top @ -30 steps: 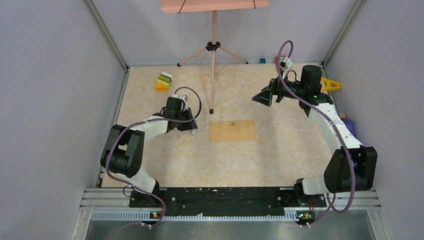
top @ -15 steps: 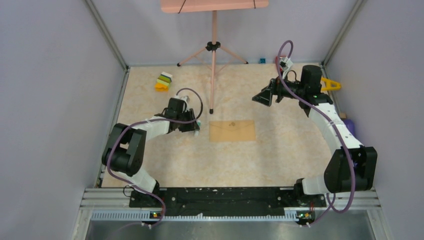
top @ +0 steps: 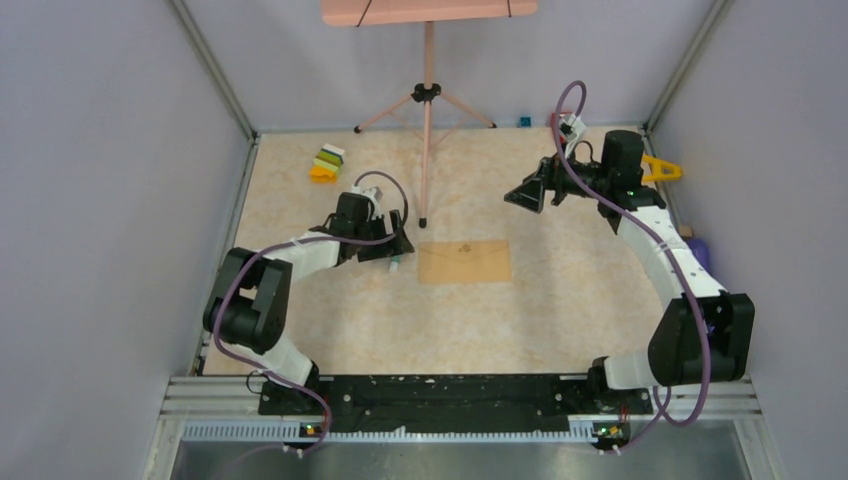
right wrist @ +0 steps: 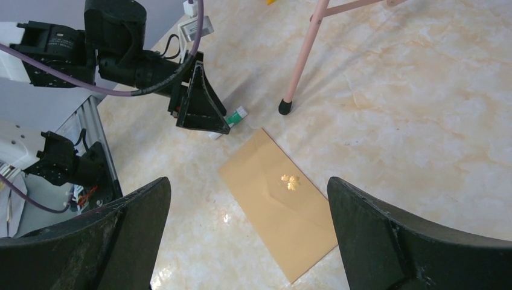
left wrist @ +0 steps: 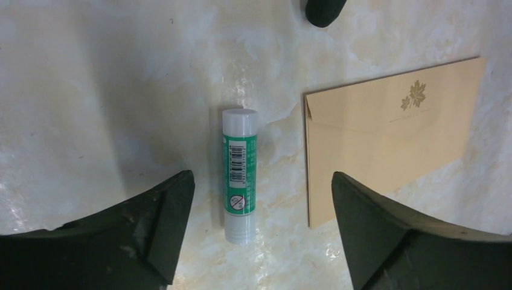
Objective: Place the letter into the envelope and seal it
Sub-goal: Place the solid glue at the center of the board, then reset both arms
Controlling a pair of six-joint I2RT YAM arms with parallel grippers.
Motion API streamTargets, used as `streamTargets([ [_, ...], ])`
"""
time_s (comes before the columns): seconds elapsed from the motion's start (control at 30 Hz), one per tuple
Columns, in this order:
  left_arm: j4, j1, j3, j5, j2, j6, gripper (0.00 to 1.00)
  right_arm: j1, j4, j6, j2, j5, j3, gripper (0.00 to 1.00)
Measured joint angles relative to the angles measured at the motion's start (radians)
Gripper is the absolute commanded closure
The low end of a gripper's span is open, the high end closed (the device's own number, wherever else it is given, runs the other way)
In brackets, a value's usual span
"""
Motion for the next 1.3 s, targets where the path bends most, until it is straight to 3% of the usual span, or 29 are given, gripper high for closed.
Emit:
streamTargets([
  [0.03,0.002,-0.001,0.002,-0.002,-0.001,0.004,0.02,0.000,0.000,0.000,0.000,0.000,0.000,0.01],
  [0.33,-0.084,0.030,0.035,-0.013,-0.029,0.031,0.02,0.000,-0.002,-0.018,-0.001,0.032,0.000,0.01],
  [0.7,-0.168,0.167,0.183,-0.115,-0.251,0.182,0.01,0.000,-0.117,-0.113,-0.081,0.178,0.014,0.01],
  [1.03,-0.225,0.258,0.250,-0.165,-0.499,0.368,0.01,0.000,-0.200,-0.215,-0.461,0.507,-0.020,0.01],
  [1.3,-0.433,0.310,0.312,-0.171,-0.718,0.507,0.01,0.000,-0.314,-0.236,-0.640,0.690,0.037,0.01],
])
